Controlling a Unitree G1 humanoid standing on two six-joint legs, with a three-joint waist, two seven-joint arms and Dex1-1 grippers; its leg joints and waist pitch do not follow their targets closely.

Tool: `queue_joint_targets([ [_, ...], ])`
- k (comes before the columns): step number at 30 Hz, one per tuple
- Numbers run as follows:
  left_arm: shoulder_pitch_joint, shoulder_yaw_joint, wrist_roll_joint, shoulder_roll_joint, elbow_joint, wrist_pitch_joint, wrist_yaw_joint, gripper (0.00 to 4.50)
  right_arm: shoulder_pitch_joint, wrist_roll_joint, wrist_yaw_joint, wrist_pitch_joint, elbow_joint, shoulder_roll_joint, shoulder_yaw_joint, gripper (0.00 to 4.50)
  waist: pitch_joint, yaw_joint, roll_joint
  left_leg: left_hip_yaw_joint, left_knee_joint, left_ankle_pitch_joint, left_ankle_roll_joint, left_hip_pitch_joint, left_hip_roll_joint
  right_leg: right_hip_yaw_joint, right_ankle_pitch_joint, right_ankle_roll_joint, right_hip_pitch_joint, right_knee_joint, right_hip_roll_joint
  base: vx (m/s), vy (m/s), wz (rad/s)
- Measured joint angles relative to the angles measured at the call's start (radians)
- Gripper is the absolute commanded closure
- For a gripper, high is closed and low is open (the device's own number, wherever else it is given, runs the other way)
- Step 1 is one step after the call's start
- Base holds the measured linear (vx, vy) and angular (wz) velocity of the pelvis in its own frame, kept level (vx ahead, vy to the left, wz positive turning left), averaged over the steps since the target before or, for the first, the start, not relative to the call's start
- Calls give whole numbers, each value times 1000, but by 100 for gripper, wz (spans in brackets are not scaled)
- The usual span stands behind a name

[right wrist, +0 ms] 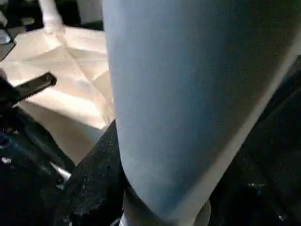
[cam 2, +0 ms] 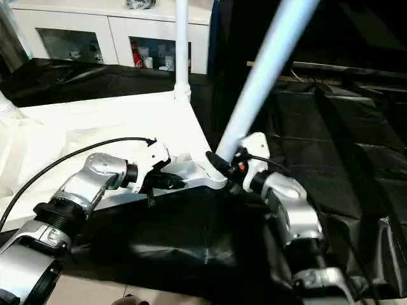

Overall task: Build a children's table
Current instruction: Insert table leg to table base

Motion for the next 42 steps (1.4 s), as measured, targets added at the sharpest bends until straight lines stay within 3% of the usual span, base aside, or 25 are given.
queue_joint_targets([
  [10, 5, -5, 0, 18, -9, -3, -17, 450, -71, -34, 62, 15, 69, -12, 32, 260, -2, -12, -8, 0, -1, 0, 0, 0, 0, 0, 0, 0, 0, 0, 0, 0, 0, 0],
  [17, 44, -15, -4, 83, -74, -45, -115, 450, -82, -24, 204, -6, 89, -26, 55, 260, -2, -20, -11, 0, -3, 0, 0, -1, 0, 0, -2, 1, -1, -1, 0, 0, 0, 0],
  [30, 92, -48, -3, 163, -204, -31, -202, 450, -81, -17, 402, -48, 81, -63, 104, 260, -1, -4, -15, 0, -3, 0, 0, 0, 0, 0, -3, 0, -1, -1, 0, 0, 0, 0],
  [37, 103, -37, -3, 155, -235, 35, -165, 450, -96, -18, 353, -58, 119, -32, 92, 260, -1, -11, -19, 0, -3, 0, 0, 1, 0, 0, -2, 0, 0, 0, 0, 0, 0, 0],
  [42, 78, -15, 5, 103, -218, 136, -39, 450, -120, -33, 136, -55, 179, 41, 45, 260, 1, -27, -24, 0, -2, 0, 0, 3, 0, 0, -2, 0, 0, 0, 0, 0, 0, 0],
])
